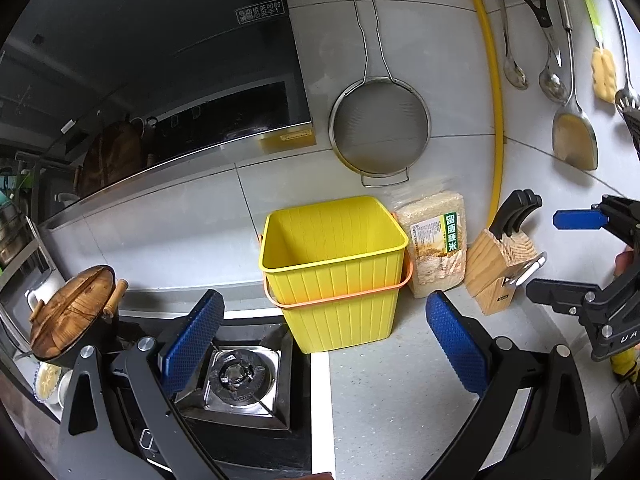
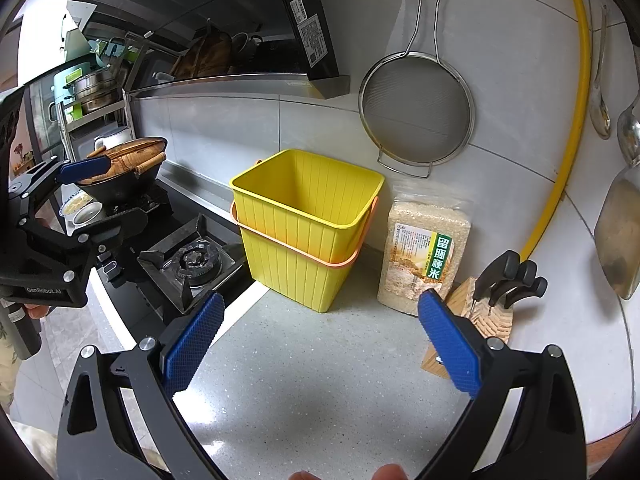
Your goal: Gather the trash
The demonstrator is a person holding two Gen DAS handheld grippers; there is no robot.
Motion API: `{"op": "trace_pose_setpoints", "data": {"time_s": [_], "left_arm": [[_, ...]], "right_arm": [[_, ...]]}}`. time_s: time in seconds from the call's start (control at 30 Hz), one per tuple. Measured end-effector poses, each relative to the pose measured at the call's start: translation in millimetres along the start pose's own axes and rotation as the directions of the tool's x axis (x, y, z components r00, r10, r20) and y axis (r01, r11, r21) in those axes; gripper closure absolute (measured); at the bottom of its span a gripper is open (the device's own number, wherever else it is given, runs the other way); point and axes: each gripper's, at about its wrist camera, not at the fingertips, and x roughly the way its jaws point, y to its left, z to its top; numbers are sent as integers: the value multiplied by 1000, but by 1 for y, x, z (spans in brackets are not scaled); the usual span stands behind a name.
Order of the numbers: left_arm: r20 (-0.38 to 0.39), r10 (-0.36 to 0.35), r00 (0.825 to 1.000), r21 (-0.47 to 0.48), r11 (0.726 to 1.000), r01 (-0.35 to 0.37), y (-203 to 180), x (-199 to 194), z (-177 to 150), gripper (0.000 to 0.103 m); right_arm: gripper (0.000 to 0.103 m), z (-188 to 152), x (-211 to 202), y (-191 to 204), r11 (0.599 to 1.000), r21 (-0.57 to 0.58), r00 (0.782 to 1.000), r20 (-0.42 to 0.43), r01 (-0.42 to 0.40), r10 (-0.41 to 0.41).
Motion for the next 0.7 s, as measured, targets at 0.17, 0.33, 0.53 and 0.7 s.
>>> {"op": "trace_pose_setpoints", "data": {"time_s": [0.17,0.33,0.53,0.7], "left_arm": [[14,19,1000,-16,1000,-19,1,1,1,4],[4,22,1000,-39,999,-22,2,4,2,4],[-11,13,1000,-16,1000,-13,-3,8,3,4],[-10,9,1000,-12,1000,-9,-3,9,3,4]], "right_arm": [[8,1,0,2,1000,2,1000,2,2,-2],[8,0,0,2,1000,3,1000,1,2,-2],[8,1,1,2,1000,9,1000,1,6,-6],[8,0,2,2,1000,14,1000,0,7,-7]]}}
